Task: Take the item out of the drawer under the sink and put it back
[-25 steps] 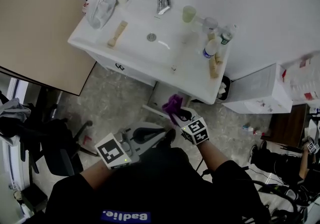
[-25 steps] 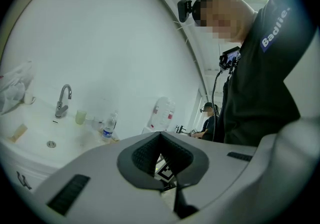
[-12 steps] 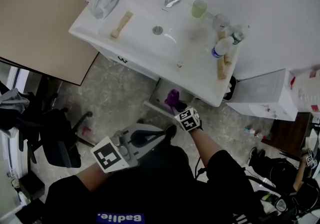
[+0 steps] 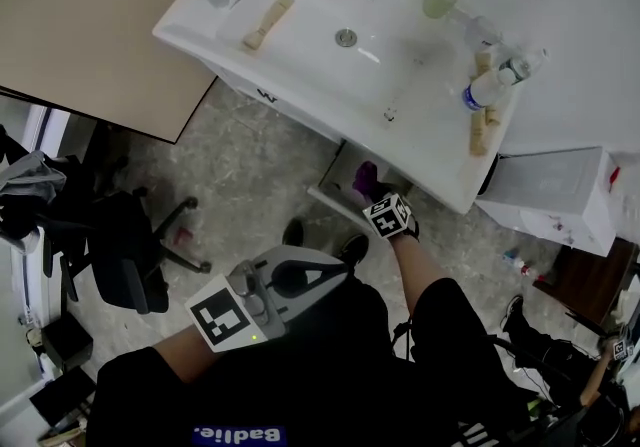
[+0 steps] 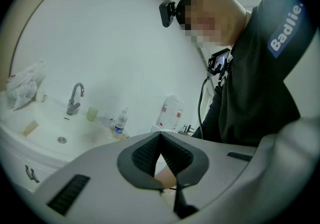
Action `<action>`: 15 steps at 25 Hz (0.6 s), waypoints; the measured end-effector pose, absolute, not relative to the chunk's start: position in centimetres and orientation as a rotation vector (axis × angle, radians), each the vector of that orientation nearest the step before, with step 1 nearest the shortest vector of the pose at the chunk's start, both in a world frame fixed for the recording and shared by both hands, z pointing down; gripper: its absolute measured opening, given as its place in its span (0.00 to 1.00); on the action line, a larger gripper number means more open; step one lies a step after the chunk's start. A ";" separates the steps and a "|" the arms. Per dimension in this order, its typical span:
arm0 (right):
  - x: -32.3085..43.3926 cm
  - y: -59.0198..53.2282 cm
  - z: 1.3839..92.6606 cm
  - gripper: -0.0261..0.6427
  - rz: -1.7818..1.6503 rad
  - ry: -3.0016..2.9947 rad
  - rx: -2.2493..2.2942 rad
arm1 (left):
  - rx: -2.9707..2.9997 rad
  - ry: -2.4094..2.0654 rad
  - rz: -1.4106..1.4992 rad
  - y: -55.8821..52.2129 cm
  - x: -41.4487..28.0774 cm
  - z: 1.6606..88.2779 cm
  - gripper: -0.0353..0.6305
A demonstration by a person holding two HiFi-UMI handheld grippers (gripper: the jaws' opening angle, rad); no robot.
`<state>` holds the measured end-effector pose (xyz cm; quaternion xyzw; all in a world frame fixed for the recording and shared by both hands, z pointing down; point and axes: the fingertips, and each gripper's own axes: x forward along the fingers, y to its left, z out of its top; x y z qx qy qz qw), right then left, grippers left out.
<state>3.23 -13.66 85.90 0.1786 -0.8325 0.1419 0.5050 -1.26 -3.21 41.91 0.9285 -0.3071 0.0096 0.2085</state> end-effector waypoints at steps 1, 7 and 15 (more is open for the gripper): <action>3.3 -13.8 86.6 0.17 0.339 -1.996 0.424 | 2.583 -0.858 0.029 -3.3 -1.3 42.1 0.04; 3.1 -14.0 90.3 0.17 0.365 -1.946 0.398 | 2.584 -0.866 0.048 -3.7 -2.1 43.3 0.04; 2.4 -13.9 93.1 0.19 0.382 -1.894 0.366 | 2.524 -0.911 0.075 -2.9 -3.7 45.0 0.04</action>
